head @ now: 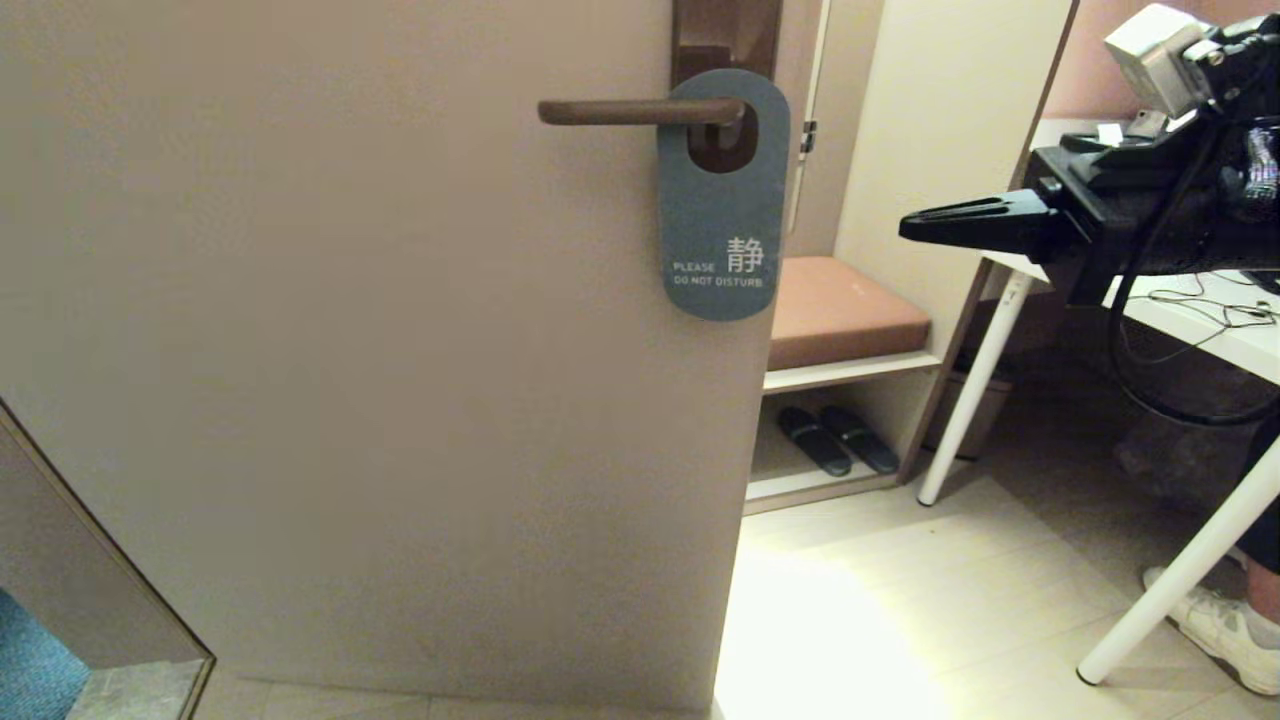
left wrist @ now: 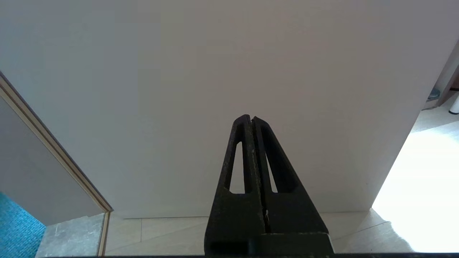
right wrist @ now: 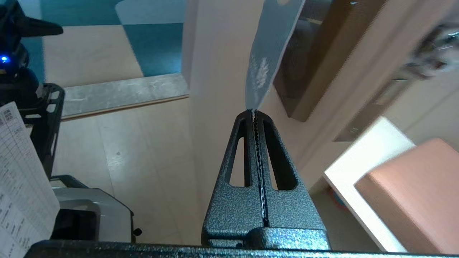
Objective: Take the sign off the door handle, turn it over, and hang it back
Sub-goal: Take down the sign
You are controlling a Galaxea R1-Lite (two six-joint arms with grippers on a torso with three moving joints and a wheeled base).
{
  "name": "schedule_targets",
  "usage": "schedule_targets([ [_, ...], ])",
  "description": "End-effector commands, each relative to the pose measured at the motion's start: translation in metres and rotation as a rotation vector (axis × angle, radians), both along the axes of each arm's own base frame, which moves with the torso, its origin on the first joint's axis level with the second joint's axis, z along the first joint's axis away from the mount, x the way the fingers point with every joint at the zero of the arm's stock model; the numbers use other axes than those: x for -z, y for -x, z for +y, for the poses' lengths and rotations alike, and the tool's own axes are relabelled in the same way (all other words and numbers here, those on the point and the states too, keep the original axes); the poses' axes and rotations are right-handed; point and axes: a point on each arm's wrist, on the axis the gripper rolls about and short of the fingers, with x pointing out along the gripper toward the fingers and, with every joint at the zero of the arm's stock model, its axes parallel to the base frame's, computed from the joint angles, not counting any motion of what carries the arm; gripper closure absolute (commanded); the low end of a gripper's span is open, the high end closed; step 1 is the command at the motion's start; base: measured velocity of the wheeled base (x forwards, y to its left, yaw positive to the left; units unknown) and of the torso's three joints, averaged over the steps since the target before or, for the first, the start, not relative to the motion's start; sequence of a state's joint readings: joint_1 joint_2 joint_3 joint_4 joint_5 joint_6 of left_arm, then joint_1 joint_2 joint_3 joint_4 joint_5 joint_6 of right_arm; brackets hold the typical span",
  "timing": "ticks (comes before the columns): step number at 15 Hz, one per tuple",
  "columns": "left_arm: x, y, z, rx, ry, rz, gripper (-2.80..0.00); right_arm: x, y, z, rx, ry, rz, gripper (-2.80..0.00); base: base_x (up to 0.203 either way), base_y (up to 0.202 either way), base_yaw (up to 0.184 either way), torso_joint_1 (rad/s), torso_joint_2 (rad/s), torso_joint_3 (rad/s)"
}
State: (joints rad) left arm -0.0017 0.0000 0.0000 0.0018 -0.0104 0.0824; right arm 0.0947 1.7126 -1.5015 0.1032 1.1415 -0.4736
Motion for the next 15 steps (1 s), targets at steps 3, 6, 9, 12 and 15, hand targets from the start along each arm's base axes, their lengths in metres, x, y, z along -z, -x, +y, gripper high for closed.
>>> schedule_targets([
  [3, 0.000, 0.000, 0.000, 0.000, 0.000, 0.000, 0.00, 0.018, -0.022, 0.012, -0.037, 0.000, 0.004, 0.00, 0.000, 0.000, 0.000, 0.000, 0.00, 0.000],
  [6, 0.000, 0.000, 0.000, 0.000, 0.000, 0.000, 0.00, 0.021, -0.028, 0.015, -0.043, -0.001, 0.004, 0.00, 0.000, 0.000, 0.000, 0.000, 0.00, 0.000],
  [9, 0.000, 0.000, 0.000, 0.000, 0.000, 0.000, 0.00, 0.023, -0.033, 0.016, -0.043, -0.002, -0.013, 0.00, 0.000, 0.000, 0.000, 0.000, 0.00, 0.000],
  [12, 0.000, 0.000, 0.000, 0.000, 0.000, 0.000, 0.00, 0.026, -0.035, 0.016, -0.044, -0.002, -0.009, 0.00, 0.000, 0.000, 0.000, 0.000, 0.00, 0.000],
  [15, 0.000, 0.000, 0.000, 0.000, 0.000, 0.000, 0.00, 0.028, -0.036, 0.018, -0.050, -0.002, 0.001, -2.80, 0.000, 0.000, 0.000, 0.000, 0.00, 0.000],
])
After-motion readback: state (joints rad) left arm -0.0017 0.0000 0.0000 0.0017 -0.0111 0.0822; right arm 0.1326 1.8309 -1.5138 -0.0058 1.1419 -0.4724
